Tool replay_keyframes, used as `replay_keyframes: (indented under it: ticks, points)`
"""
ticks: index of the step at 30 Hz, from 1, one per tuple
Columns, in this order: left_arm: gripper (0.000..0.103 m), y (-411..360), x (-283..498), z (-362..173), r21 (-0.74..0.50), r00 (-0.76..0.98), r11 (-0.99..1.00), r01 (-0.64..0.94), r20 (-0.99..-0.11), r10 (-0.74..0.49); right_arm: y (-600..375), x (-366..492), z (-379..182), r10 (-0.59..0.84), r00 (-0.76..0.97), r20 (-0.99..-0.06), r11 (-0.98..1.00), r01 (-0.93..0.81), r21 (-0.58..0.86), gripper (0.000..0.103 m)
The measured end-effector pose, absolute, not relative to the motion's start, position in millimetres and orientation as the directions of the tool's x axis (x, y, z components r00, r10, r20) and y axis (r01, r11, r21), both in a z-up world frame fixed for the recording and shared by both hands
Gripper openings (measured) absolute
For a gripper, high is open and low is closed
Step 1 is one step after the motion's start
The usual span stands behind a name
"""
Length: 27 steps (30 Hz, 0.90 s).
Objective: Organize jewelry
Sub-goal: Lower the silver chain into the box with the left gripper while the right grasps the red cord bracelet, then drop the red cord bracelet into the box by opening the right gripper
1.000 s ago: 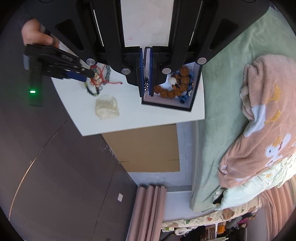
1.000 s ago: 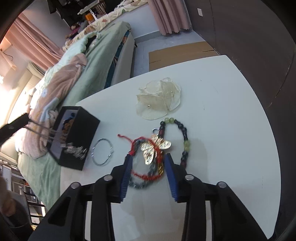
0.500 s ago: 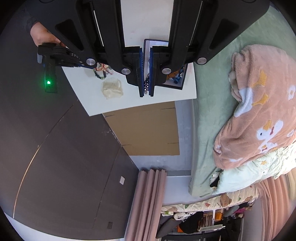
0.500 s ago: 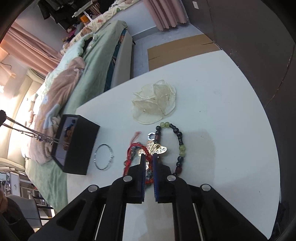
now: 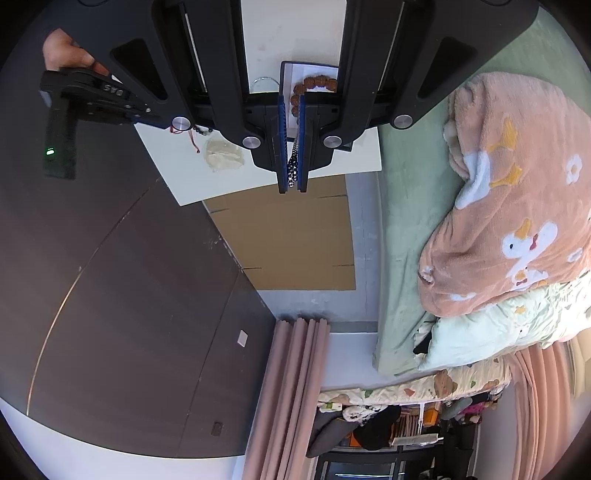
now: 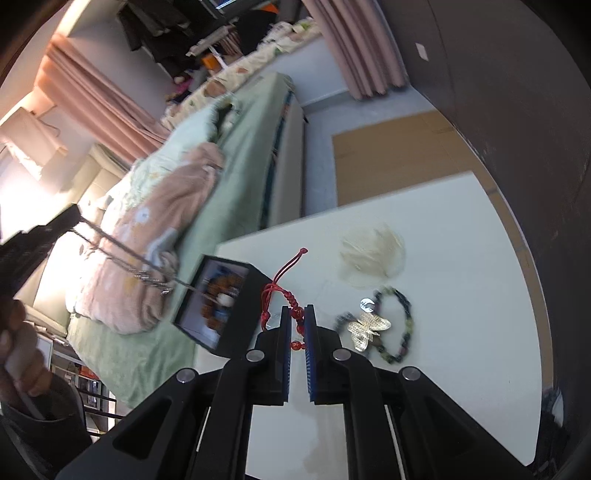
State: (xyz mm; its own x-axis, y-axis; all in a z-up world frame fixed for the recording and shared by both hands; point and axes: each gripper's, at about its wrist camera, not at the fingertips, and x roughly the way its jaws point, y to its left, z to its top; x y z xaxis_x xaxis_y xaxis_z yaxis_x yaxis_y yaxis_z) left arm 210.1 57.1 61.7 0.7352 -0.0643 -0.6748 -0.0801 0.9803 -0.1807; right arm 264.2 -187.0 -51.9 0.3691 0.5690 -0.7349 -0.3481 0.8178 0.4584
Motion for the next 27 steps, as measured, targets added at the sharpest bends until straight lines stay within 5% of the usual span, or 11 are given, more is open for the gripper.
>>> replay_keyframes:
  ticks: [3,7,10,14,21,22,23,27]
  points:
    - [0.008,59,216,53,-0.198,0.716,0.978,-0.072,-0.693,-0.087,-176,260,-33,0.585,0.381,-0.716,0.805,-0.380,0.455,0.007]
    - [0.038,65,213,43,-0.211,0.714,0.972,-0.106,-0.697,-0.074,-158,258,-20,0.603,0.377,-0.703,0.789,-0.410,0.457,0.007]
    - [0.039,73,207,35,-0.219,0.707,0.967,-0.130,-0.704,-0.065,-138,257,-17,0.617,0.361,-0.699,0.774,-0.435,0.460,0.007]
    - [0.063,87,195,27,-0.215,0.709,0.961,-0.173,-0.705,-0.030,-114,259,-20,0.627,0.339,-0.701,0.762,-0.453,0.462,0.007]
    - [0.088,114,172,15,-0.230,0.707,0.941,-0.249,-0.707,0.015,-78,269,-31,0.693,0.273,-0.667,0.703,-0.464,0.540,0.012]
    - [0.089,116,169,13,-0.233,0.707,0.938,-0.256,-0.707,0.018,-75,273,-37,0.689,0.255,-0.679,0.706,-0.451,0.547,0.031]
    - [0.091,117,167,11,-0.234,0.707,0.937,-0.259,-0.707,0.019,-76,275,-40,0.679,0.257,-0.688,0.716,-0.439,0.542,0.064]
    - [0.093,119,161,4,-0.226,0.699,0.937,-0.266,-0.714,0.026,-97,272,-43,0.655,0.307,-0.690,0.746,-0.405,0.529,0.071]
